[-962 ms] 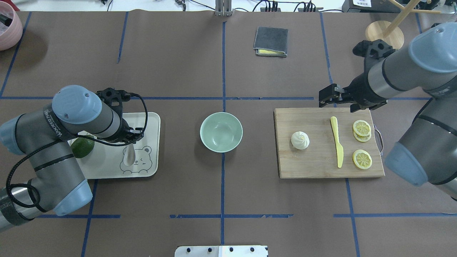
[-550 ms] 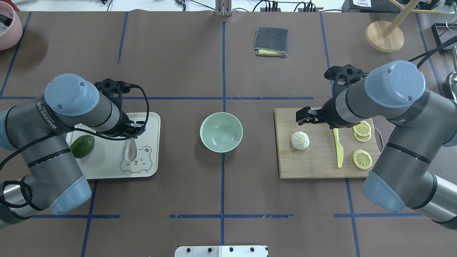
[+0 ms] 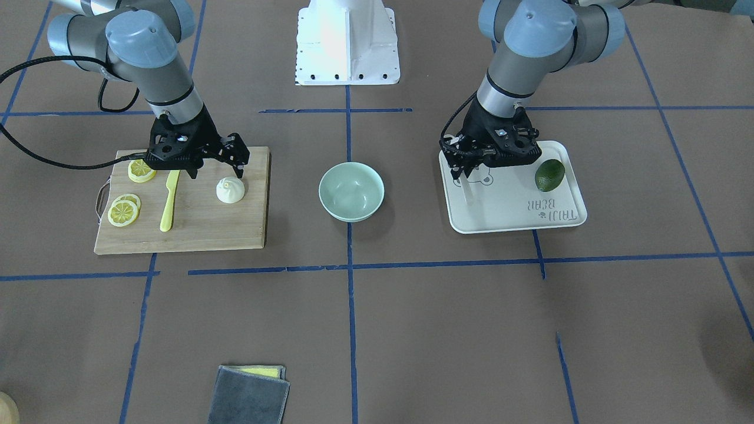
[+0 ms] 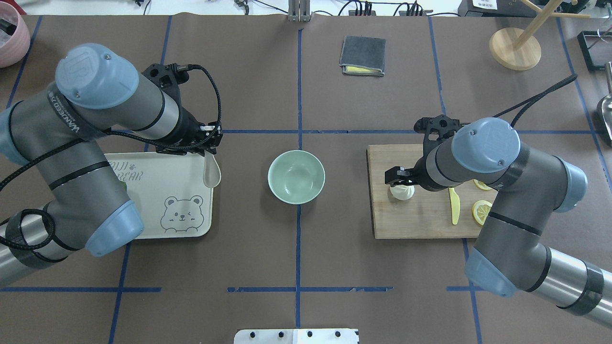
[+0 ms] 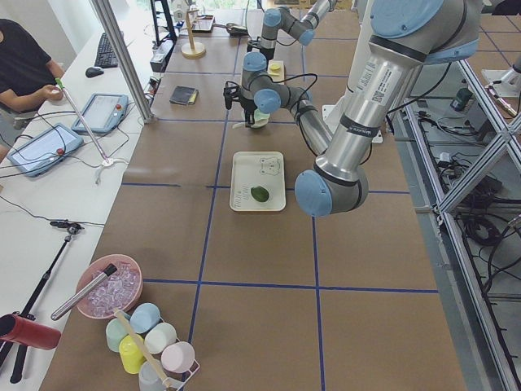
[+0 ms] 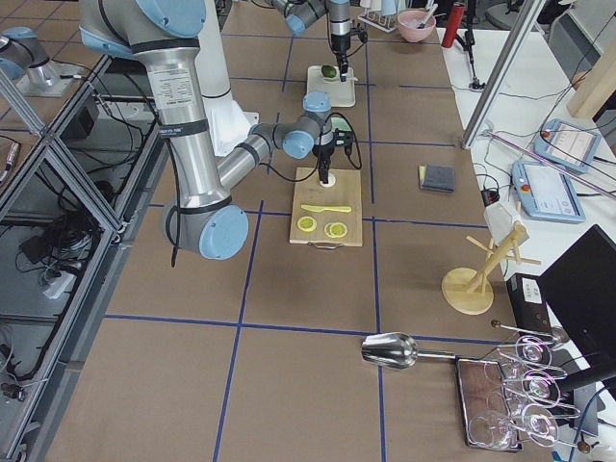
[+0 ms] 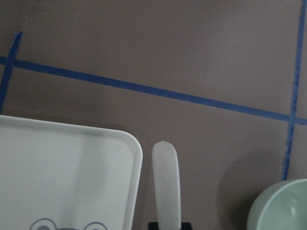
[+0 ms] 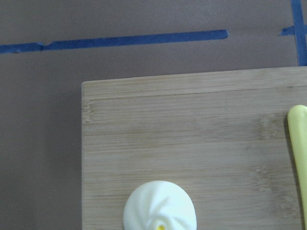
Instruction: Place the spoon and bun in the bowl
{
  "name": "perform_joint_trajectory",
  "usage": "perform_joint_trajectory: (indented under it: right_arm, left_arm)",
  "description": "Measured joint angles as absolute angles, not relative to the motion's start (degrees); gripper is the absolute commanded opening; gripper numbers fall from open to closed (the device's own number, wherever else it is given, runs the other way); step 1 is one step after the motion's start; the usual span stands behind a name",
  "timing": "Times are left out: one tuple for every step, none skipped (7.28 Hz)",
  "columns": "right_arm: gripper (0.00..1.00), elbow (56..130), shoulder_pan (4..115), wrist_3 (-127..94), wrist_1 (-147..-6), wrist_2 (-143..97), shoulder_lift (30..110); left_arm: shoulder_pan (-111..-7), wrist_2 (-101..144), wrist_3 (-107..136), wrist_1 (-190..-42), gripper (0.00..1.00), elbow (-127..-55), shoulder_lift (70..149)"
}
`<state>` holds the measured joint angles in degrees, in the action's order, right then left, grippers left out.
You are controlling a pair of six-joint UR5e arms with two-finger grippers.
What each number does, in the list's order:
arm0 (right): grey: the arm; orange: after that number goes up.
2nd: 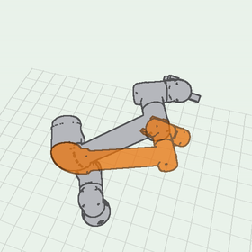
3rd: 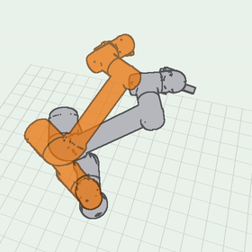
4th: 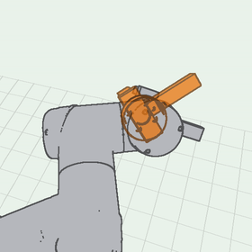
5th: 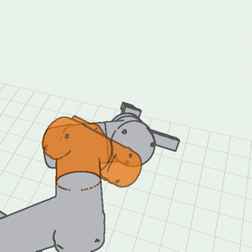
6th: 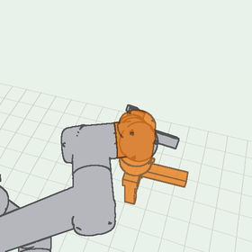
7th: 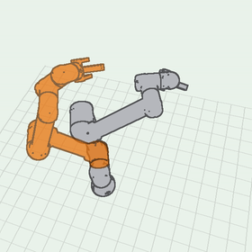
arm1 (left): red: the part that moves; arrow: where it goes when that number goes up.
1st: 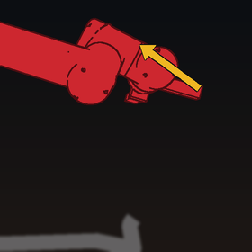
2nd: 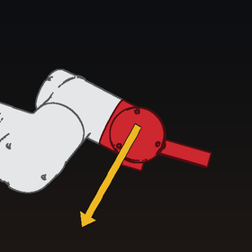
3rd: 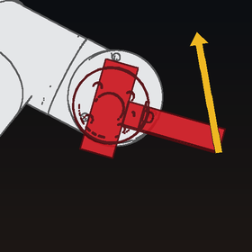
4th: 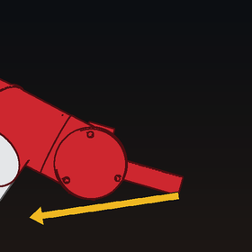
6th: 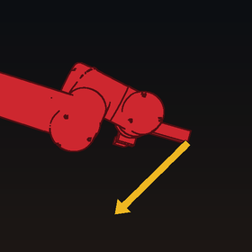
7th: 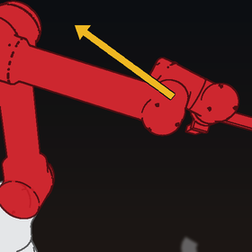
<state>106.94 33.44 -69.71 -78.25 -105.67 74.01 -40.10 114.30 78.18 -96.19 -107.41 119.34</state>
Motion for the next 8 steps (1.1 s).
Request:
perform_joint_trajectory:
  right_arm:
    - [0.96,105.3,33.1,-69.8,-77.8,-105.3,72.8]
    - [0.92,103.8,32.9,-69.7,-77.6,-105.2,71.5]
    - [0.72,102.3,32.8,-69.5,-77.5,-105.1,70.4]
    - [0.61,101.5,32.8,-69.3,-77.5,-105.1,70.0]
    - [0.52,101.2,32.8,-69.2,-77.5,-105.1,69.9]
    - [0.27,101.2,32.9,-69.1,-77.7,-105.2,70.0]
    - [0.0,101.2,32.9,-69.1,-77.9,-105.4,70.1]
    - [0.0,101.4,33.0,-69.1,-78.0,-105.5,70.2]
  left_arm:
    - [-40.0,114.3,79.7,-96.2,0.0,-107.2,120.4]
    - [-40.0,114.2,80.4,-96.3,0.0,-107.2,120.9]
    - [-40.0,114.2,80.7,-96.3,0.0,-107.1,121.3]
    - [-40.0,114.2,81.1,-96.3,0.0,-107.1,121.7]
    - [-40.0,114.2,81.9,-96.3,0.0,-107.0,122.2]
    - [-39.9,114.2,82.5,-96.4,0.0,-106.9,122.7]
    - [-39.8,114.2,82.8,-96.4,0.0,-106.8,122.9]
    - [-39.5,114.2,84.0,-97.0,0.0,-106.6,123.0]
